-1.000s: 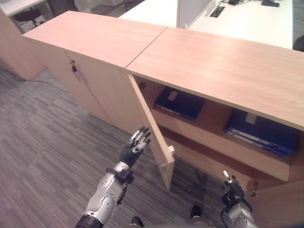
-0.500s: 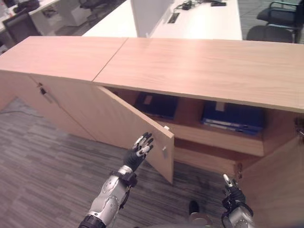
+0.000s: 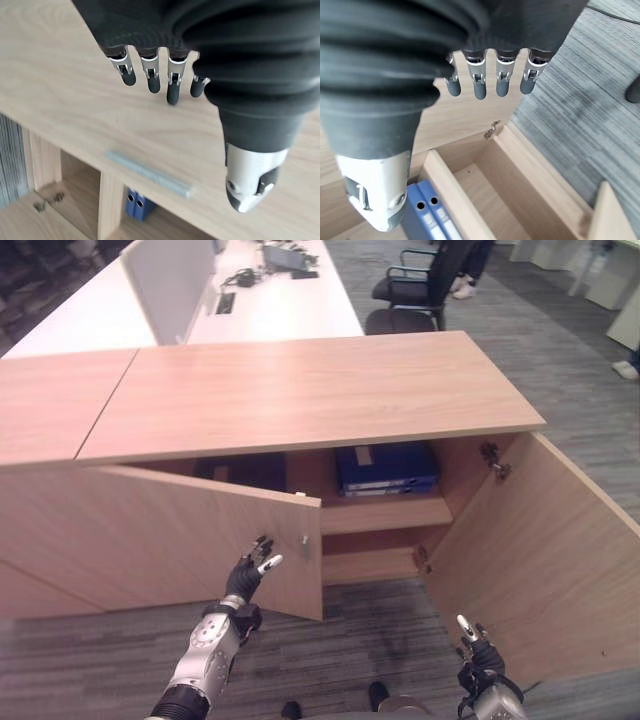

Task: Put the empty folder in the office cabinet

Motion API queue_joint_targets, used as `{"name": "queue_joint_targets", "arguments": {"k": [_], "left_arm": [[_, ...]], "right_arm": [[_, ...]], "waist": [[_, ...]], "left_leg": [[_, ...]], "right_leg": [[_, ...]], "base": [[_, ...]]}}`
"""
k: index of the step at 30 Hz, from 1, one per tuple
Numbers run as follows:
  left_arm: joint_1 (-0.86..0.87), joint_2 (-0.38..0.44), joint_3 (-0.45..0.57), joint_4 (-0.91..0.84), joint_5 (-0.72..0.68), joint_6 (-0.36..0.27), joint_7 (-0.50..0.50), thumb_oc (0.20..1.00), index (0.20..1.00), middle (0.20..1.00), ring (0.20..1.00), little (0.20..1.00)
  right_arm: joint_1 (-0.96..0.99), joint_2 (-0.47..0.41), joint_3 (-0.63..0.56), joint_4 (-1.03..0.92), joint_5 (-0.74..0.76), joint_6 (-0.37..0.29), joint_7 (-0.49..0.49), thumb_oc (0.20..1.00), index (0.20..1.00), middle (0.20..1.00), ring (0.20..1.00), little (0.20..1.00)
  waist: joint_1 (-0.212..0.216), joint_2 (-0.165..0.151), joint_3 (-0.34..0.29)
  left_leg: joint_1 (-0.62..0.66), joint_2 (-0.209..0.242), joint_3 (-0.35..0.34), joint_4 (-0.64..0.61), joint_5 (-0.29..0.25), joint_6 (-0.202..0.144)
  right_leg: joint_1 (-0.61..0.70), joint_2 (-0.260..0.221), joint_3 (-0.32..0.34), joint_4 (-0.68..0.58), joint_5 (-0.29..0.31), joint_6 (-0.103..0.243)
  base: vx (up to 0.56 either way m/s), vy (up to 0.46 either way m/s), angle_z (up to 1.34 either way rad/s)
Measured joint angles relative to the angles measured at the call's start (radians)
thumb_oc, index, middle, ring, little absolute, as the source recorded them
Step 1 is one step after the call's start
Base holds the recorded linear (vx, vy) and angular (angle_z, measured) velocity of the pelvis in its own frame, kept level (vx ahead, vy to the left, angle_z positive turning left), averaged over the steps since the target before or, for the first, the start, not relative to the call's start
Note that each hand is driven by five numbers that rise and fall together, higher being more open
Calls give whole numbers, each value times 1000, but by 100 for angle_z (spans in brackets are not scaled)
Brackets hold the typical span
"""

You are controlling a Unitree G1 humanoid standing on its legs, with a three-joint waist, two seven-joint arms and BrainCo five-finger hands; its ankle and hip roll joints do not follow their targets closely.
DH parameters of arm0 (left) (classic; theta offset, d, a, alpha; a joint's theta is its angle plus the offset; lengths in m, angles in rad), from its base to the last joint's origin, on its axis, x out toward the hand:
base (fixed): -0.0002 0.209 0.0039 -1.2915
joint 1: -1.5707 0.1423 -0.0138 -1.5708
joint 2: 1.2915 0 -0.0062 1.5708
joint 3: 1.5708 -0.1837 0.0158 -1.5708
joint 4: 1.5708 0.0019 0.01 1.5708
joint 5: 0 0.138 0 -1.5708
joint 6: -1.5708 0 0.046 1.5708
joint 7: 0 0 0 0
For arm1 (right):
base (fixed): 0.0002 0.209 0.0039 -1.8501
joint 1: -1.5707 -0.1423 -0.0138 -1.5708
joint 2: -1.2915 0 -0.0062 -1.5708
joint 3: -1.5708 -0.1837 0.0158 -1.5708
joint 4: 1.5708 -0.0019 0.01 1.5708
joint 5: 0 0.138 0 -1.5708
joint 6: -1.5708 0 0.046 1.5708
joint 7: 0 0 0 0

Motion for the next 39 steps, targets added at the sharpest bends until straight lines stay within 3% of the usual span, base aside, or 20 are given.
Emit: {"name": "queue_joint_targets", "arguments": {"k": [3, 4, 10, 14, 28, 32, 34, 35, 36, 37, 38, 39], "left_arm": [[-28, 2, 20, 28, 1, 1, 24, 1000, 1000, 1000, 1000, 1000], [-77, 6, 30, 99, 1, -3, 35, 1000, 1000, 1000, 1000, 1000], [-169, 45, 65, 214, 1, -3, 62, 1000, 1000, 1000, 1000, 1000], [-206, 89, 66, 274, 1, -4, 72, 1000, 1000, 1000, 1000, 1000], [-221, 118, 64, 282, 42, -14, 71, 1000, 1000, 1000, 1000, 1000], [-203, 79, 58, 259, 77, -22, 70, 1000, 1000, 1000, 1000, 1000], [-130, 34, 59, 160, 80, -33, 69, 1000, 1000, 1000, 1000, 1000], [-91, 6, 22, 129, 81, -33, 59, 1000, 1000, 1000, 1000, 1000], [-25, 5, 1, 35, 81, -35, 46, 1000, 1000, 1000, 1000, 1000], [-10, 6, -11, 21, 81, -34, 41, 1000, 1000, 1000, 1000, 1000], [24, 0, -33, -18, 80, -31, 31, 1000, 1000, 1000, 1000, 1000], [58, -1, -49, -60, 80, -32, 20, 1000, 1000, 1000, 1000, 1000]], "right_arm": [[0, 5, 41, -4, -6, 13, 16, 1000, 1000, 1000, 1000, 1000], [-10, 12, 57, -4, -7, 17, 24, 1000, 1000, 1000, 1000, 1000], [-27, 4, 54, -30, -36, 20, 40, 1000, 1000, 1000, 1000, 1000], [-11, 2, 46, -30, -37, 26, 43, 1000, 1000, 1000, 1000, 1000], [11, 5, 39, 11, -36, 26, 62, 1000, 1000, 1000, 1000, 1000], [10, 4, 35, 11, -36, 26, 62, 1000, 1000, 1000, 1000, 1000], [8, 5, 32, 12, -35, 25, 61, 1000, 1000, 1000, 1000, 1000], [0, 8, 32, 19, -36, 26, 58, 1000, 1000, 1000, 1000, 1000], [-36, 11, 22, 41, -37, 26, 52, 1000, 1000, 1000, 1000, 1000], [-45, 13, 11, 51, -37, 26, 49, 1000, 1000, 1000, 1000, 1000], [-57, 14, -4, 59, -39, 26, 37, 1000, 1000, 1000, 1000, 1000], [-67, 12, -8, 59, -40, 26, 33, 1000, 1000, 1000, 1000, 1000]], "waist": [[-17, -1, -7], [-18, -2, -8], [-53, -16, -39], [-61, -26, -66], [-70, -53, -98], [-64, -49, -101], [-56, -43, -103], [-34, -41, -99], [0, -32, -88], [19, -18, -79], [43, -5, -73], [68, 12, -63]], "left_leg": [[9, -6, 21, 0, -3, 3], [11, -8, 56, 0, -5, 5], [14, -4, 123, -10, -12, 5], [7, -3, 164, -10, -17, 8], [3, -3, 168, -10, -16, 7], [1, -2, 157, -10, -16, 7], [3, -1, 158, -10, -16, 6], [-3, 2, 161, -5, -12, 5], [-9, 18, 205, -5, -11, 5], [-17, 24, 216, 2, -11, 5], [-15, 42, 240, 1, -11, 5], [-14, 61, 261, 1, -13, 3]], "right_leg": [[27, -6, 11, -51, 24, 7], [14, -4, 40, -55, 39, 8], [-17, 1, 95, -57, 46, 24], [-41, -8, 88, -56, 62, 34], [-44, -8, 82, -56, 79, 25], [-43, -8, 72, -56, 75, 26], [-45, -8, 69, -56, 76, 24], [-55, -7, 59, -52, 81, 22], [-112, -32, -146, -13, 73, 25], [-120, -49, -202, 0, 64, 23], [-138, -96, -365, 50, 36, 22], [-152, -136, -471, 114, 22, 36]], "base": [[45, 144, -34], [25, 120, -42], [12, 107, -36], [-4, 83, -30], [-4, 37, -1], [-24, -9, 6], [-104, -58, 1], [-237, -145, -39], [-239, -158, -49], [-145, -98, -68], [-61, -57, -52], [-52, -105, -50]]}}
